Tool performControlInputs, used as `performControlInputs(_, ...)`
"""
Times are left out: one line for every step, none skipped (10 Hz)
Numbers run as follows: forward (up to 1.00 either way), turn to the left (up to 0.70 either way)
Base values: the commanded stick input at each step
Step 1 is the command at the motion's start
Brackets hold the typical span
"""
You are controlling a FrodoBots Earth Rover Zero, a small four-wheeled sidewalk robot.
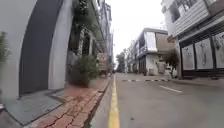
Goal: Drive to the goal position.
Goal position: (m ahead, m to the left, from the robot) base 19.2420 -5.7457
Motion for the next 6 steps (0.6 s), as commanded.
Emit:
performControlInputs(0.48, 0.00)
performControlInputs(0.48, 0.00)
performControlInputs(0.48, -0.16)
performControlInputs(0.48, -0.48)
performControlInputs(0.48, -0.42)
performControlInputs(0.48, 0.00)
